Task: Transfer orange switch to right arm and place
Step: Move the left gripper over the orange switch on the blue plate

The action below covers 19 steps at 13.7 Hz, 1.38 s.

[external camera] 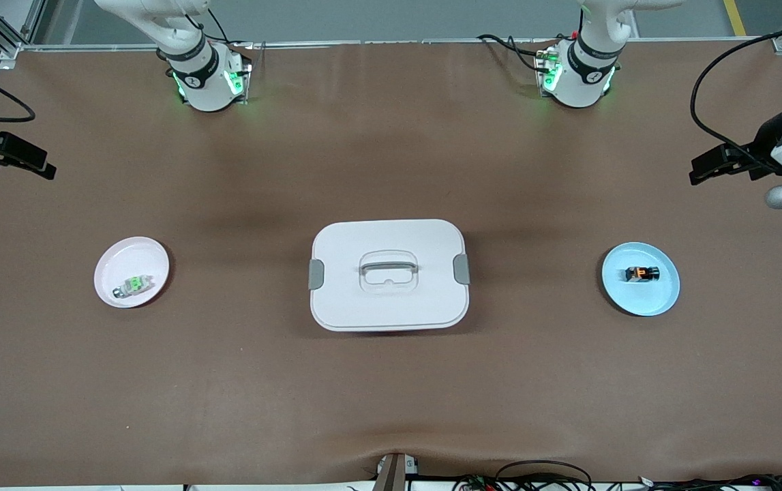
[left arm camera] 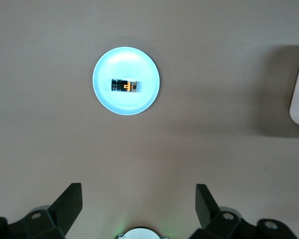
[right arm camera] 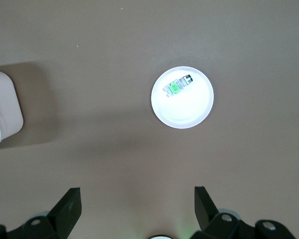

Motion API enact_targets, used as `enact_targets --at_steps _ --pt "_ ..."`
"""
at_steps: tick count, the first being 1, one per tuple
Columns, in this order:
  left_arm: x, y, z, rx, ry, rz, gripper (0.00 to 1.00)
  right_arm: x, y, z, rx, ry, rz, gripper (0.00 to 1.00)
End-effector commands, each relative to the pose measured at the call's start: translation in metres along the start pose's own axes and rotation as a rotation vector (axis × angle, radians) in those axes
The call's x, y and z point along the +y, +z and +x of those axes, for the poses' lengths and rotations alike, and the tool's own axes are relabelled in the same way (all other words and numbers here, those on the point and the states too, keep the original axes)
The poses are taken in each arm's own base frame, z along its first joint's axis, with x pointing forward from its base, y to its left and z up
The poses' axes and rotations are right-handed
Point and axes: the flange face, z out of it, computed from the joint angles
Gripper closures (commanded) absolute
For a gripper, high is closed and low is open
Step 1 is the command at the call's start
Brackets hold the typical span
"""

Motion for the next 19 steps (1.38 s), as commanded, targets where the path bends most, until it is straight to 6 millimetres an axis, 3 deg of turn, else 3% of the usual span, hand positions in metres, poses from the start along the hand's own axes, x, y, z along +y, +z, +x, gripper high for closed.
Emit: enact_targets --at_steps 1,7,11,16,19 --pt "0.0 0.005 0.011 0.017 0.006 -0.004 0.0 0.001 -0.005 0.001 -0.001 -0.006 -0.013 0.0" --pt "-0.002 0.05 0.031 0.015 0.0 -0.005 0.0 0.001 -0.005 0.001 -0.001 -0.006 -0.013 0.0" --pt "0.004 0.092 0.044 0.005 0.008 -0.002 0.0 0.001 -0.005 0.001 -0.001 -0.006 -0.015 0.0" --pt "0.013 0.148 0.052 0.0 0.025 -0.002 0.0 0.001 -0.005 0.001 -0.001 -0.008 -0.013 0.0" --pt "0.023 0.171 0.05 0.016 0.044 -0.001 0.0 0.001 -0.005 0.001 -0.001 -0.008 -0.013 0.0"
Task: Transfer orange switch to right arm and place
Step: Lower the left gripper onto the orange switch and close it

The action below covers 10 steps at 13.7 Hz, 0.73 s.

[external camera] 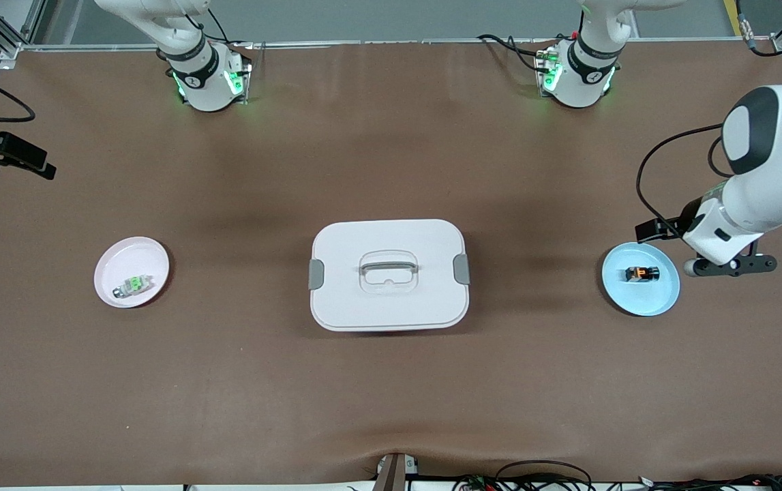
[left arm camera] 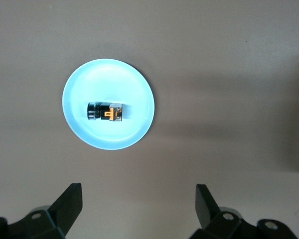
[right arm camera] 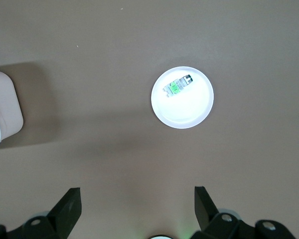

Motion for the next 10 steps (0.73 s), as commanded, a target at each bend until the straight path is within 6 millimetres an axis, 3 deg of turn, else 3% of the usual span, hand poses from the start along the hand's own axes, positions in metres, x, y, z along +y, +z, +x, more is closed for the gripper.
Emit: enact_targets --at_steps 1,7,10 --pt "0.008 0.017 -0.005 0.023 0.025 -0.001 0.0 0.001 -0.005 0.001 -0.001 -0.007 -0.013 0.0" --pt "0.014 0.076 0.001 0.038 0.046 -0.001 0.0 0.001 -0.005 0.001 -0.001 -0.006 -0.013 0.0" --pt "-0.008 0.103 0.013 0.049 0.112 0.005 0.0 0.001 -0.005 0.001 0.0 -0.008 -0.013 0.0"
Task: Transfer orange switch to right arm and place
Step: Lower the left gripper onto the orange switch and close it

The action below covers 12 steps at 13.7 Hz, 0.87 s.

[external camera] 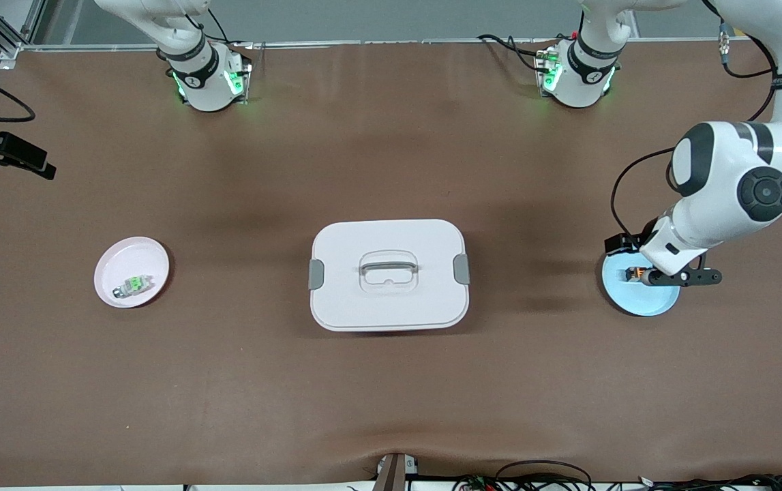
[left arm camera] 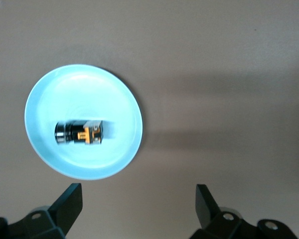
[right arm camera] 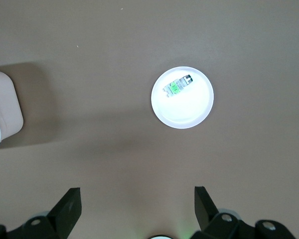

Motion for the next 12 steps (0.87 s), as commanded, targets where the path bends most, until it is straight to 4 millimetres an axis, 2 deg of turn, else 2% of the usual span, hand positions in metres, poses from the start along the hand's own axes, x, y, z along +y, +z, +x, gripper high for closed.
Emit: enact_targets --at_steps 1,4,5,7,10,12 --pt "-0.024 0.02 0.005 0.009 0.026 0.008 0.0 0.001 -0.005 0.001 0.0 -0.007 -0.013 0.0" --pt "-0.033 0.033 0.007 -0.005 0.068 0.076 0.0 0.001 -0.005 0.001 0.0 -0.006 -0.013 0.0" --pt "-0.044 0.037 0.007 -0.012 0.059 0.086 0.0 0.001 -0.005 0.001 0.0 -0.006 -0.013 0.0" --pt "-0.048 0.046 0.006 -0.018 0.069 0.103 0.0 0.001 -0.005 0.001 0.0 -0.007 -0.013 0.0" --pt "-0.064 0.067 0.006 0.004 0.065 0.112 0.0 0.001 -0.005 0.001 0.0 -0.007 -0.013 0.0" --pt "-0.063 0.081 0.009 0.011 0.069 0.108 0.0 0.001 -0.005 0.001 0.0 -0.006 -0.013 0.0"
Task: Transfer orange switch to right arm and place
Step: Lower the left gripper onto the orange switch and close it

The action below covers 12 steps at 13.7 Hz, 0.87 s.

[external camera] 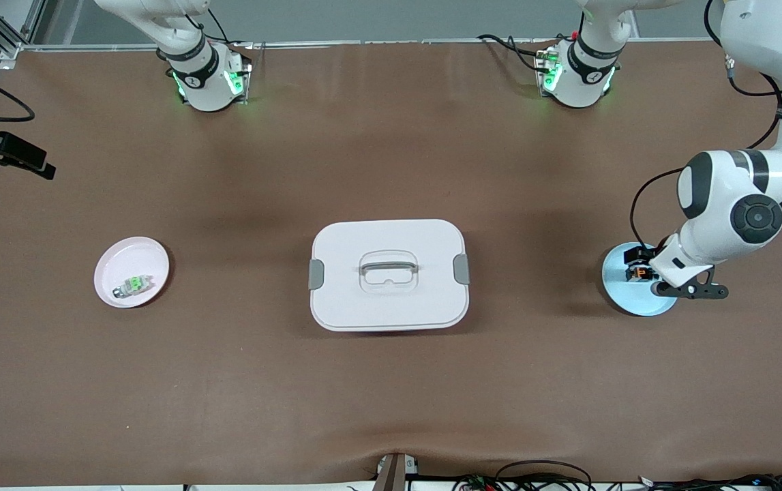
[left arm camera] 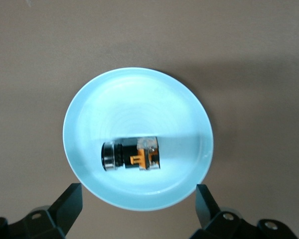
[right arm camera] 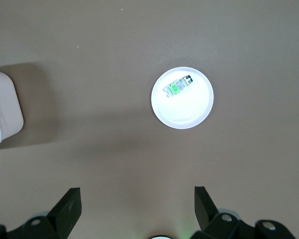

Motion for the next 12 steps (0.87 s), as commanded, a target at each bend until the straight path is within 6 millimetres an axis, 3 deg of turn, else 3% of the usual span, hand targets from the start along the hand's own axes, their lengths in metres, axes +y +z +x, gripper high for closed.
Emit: enact_targets --at_steps 1,5,8,12 --pt "0.0 0.02 0.002 0.014 0.02 0.007 0.0 0.001 -0.005 0.001 -0.001 -0.006 -0.013 0.0" --pt "-0.003 0.039 0.001 -0.007 0.035 0.022 0.0 0.001 -0.005 0.001 -0.001 -0.007 -0.013 0.0" --pt "-0.021 0.05 0.001 0.005 0.028 0.035 0.0 0.001 -0.005 0.001 -0.001 -0.006 -0.013 0.0" --pt "-0.017 0.067 0.004 0.023 0.035 0.029 0.0 0.001 -0.005 0.001 -0.001 -0.007 -0.013 0.0"
